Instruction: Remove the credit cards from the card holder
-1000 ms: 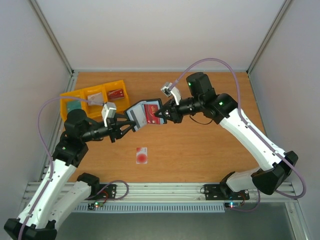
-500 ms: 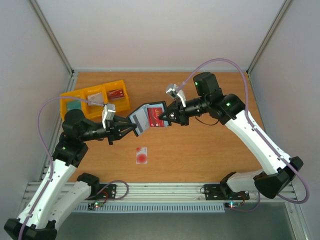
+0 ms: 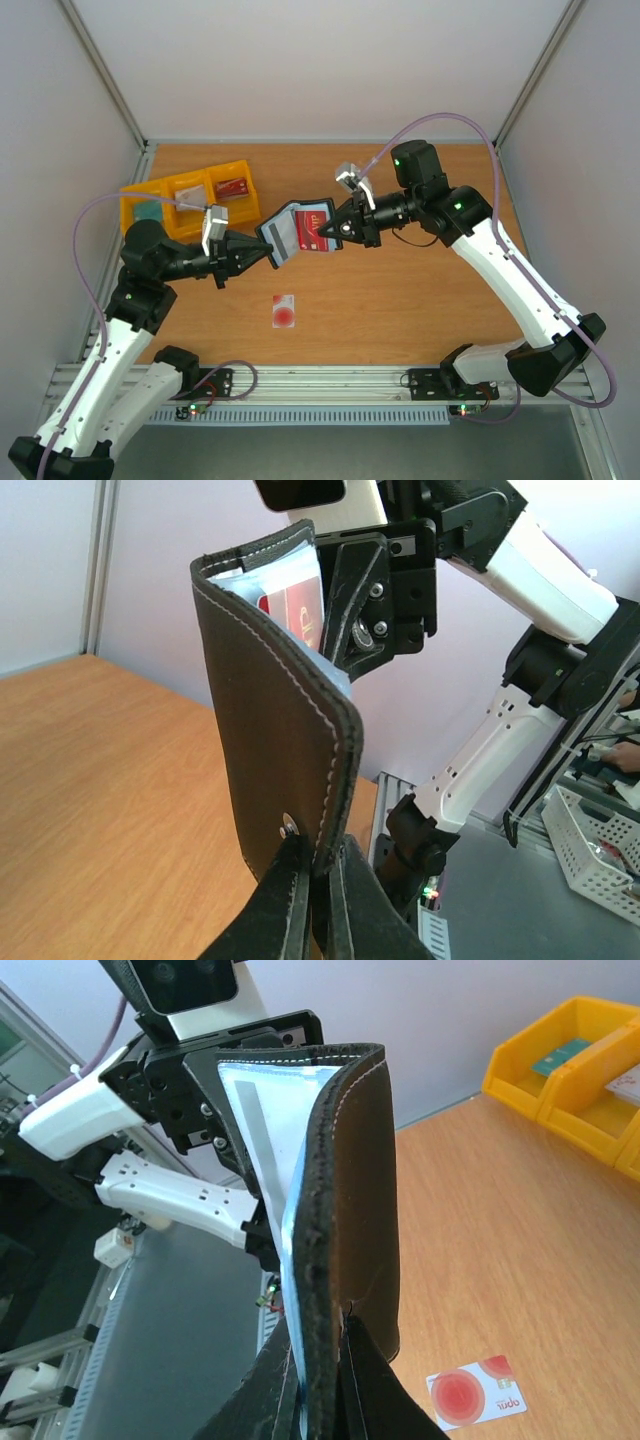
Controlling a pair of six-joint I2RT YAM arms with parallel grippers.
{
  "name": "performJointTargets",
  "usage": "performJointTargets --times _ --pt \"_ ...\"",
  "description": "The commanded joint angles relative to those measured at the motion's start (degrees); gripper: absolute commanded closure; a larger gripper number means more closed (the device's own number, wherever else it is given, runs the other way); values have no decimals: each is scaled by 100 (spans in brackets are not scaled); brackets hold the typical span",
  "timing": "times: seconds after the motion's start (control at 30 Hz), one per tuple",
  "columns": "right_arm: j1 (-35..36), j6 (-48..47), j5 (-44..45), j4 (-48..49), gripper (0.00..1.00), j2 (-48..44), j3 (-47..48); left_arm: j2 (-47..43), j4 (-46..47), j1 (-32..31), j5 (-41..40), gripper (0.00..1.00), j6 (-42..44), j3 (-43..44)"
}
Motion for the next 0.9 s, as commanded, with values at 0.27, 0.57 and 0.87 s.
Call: performJointTargets --times 0.27,0.57,0.87 --pt "16 -167 -668 37 99 -14 170 71 848 -12 495 100 -231 -29" --pt "11 -438 -596 -142 99 76 171 77 1249 -21 985 100 -482 9" --pt "12 -353 -650 -11 99 155 141 95 1272 -42 1055 93 -690 54"
